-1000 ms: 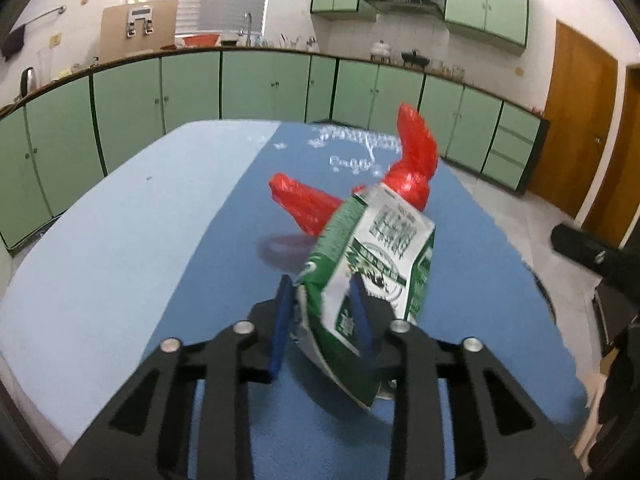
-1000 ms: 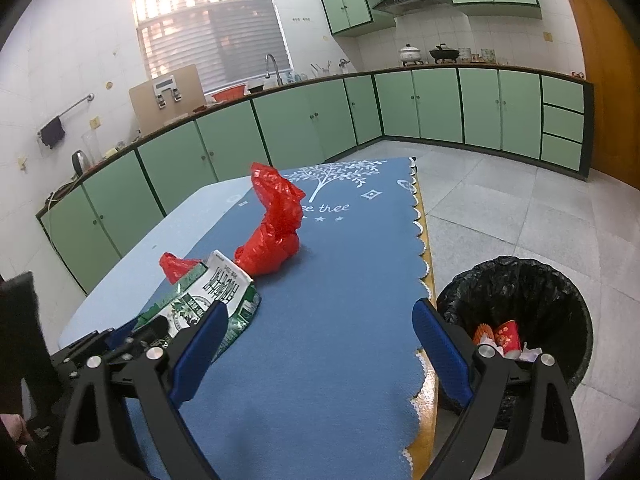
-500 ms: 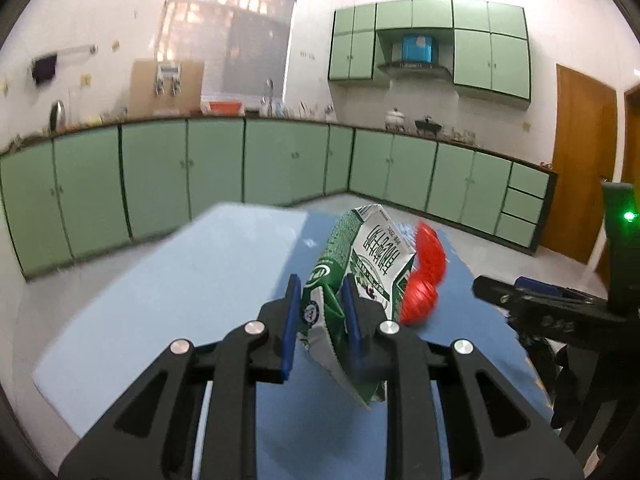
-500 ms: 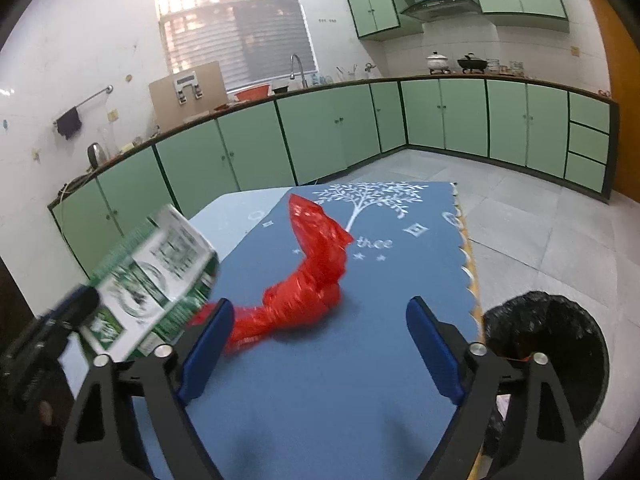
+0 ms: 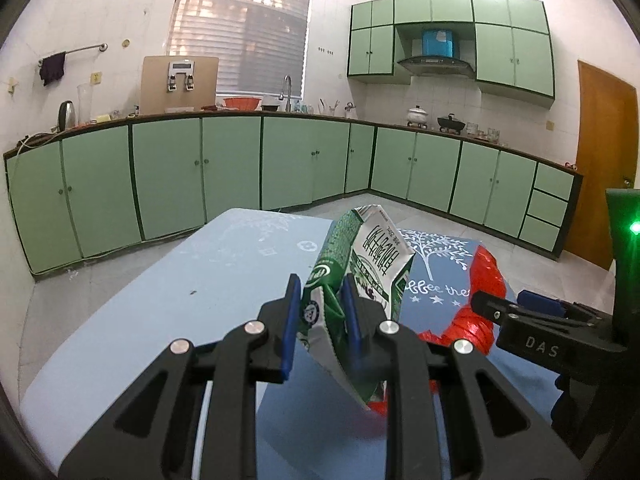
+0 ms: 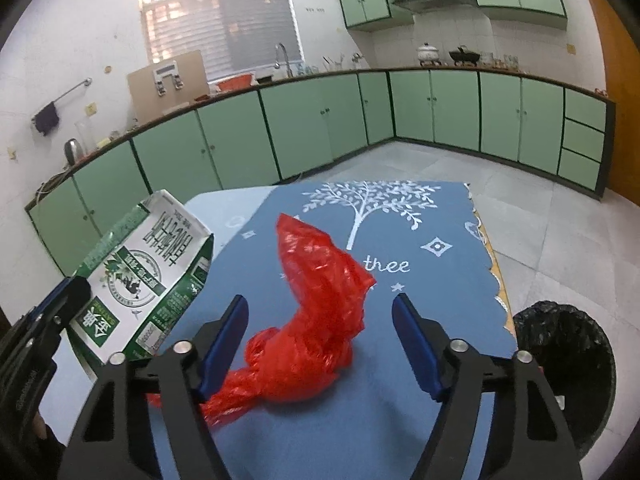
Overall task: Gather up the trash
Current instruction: 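Grasp the red plastic bag with the right tool while the left tool holds the carton, then carry the carton and red bag over the bin and open both tools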
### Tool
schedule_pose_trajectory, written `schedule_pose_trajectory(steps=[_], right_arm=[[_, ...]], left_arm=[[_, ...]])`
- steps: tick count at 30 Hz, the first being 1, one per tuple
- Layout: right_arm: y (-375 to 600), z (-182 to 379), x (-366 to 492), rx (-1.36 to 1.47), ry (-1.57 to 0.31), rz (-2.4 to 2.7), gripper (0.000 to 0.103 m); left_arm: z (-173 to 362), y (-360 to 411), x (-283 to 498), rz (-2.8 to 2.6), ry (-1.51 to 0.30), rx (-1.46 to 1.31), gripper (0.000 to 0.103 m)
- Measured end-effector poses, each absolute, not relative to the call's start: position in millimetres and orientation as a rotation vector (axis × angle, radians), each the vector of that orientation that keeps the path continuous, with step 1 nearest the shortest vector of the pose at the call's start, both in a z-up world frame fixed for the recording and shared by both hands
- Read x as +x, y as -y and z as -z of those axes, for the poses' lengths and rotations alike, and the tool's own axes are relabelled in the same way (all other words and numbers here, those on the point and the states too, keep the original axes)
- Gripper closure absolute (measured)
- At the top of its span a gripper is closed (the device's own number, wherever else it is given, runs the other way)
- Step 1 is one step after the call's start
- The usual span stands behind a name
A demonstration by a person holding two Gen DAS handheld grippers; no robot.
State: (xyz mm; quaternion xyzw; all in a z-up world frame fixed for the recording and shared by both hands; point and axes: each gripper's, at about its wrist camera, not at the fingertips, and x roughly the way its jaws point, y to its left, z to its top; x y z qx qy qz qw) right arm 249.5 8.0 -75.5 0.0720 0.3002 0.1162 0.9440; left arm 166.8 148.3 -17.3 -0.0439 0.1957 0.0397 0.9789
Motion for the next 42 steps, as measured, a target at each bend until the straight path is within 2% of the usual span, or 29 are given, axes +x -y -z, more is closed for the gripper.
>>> schedule_pose_trajectory(steps=[1, 2, 3, 5, 8, 18, 28, 36, 42], right_arm=[[-8.4, 77.0, 253.1, 0.147, -0.621, -0.24, 0.041], [-9.1, 78.8, 256.2, 0.147, -0.632, -0.241, 0.048], [-10.2, 80.9, 259.4, 0.146, -0.644, -0.243, 0.061], [-10.6, 84.0, 264.8, 0.152, -0.667, -0.256, 0.076], [-7.7, 84.2, 262.9, 0.155, -0.666, -0.272, 0.086], [41.2, 49.1, 228.2, 0.176, -0.575, -0.241, 0.09], [157.9, 26.5, 192.8, 0.169, -0.507, -0.057, 0.09], [273.9, 44.2, 175.2, 0.196, -0.505, 0.157, 0.09], [332.3, 78.9, 177.3, 0.217, -0.535, 0.247, 0.09]], left_arm=[[18.8, -147.5, 171.1, -0.08, -0.399, -0.09, 0.083], [19.6, -148.3, 173.6, -0.08, -0.403, -0.092, 0.083], [20.7, -148.9, 175.9, -0.08, -0.407, -0.096, 0.083], [21.9, -150.5, 179.2, -0.083, -0.414, -0.099, 0.083], [22.3, -150.7, 182.1, -0.083, -0.421, -0.1, 0.083], [9.8, -122.3, 190.2, -0.021, -0.406, -0.08, 0.083], [-8.8, -14.8, 203.6, 0.168, -0.378, -0.081, 0.083], [-0.1, 96.1, 210.1, 0.334, -0.384, -0.045, 0.083], [32.4, 168.3, 223.0, 0.411, -0.456, -0.023, 0.083]])
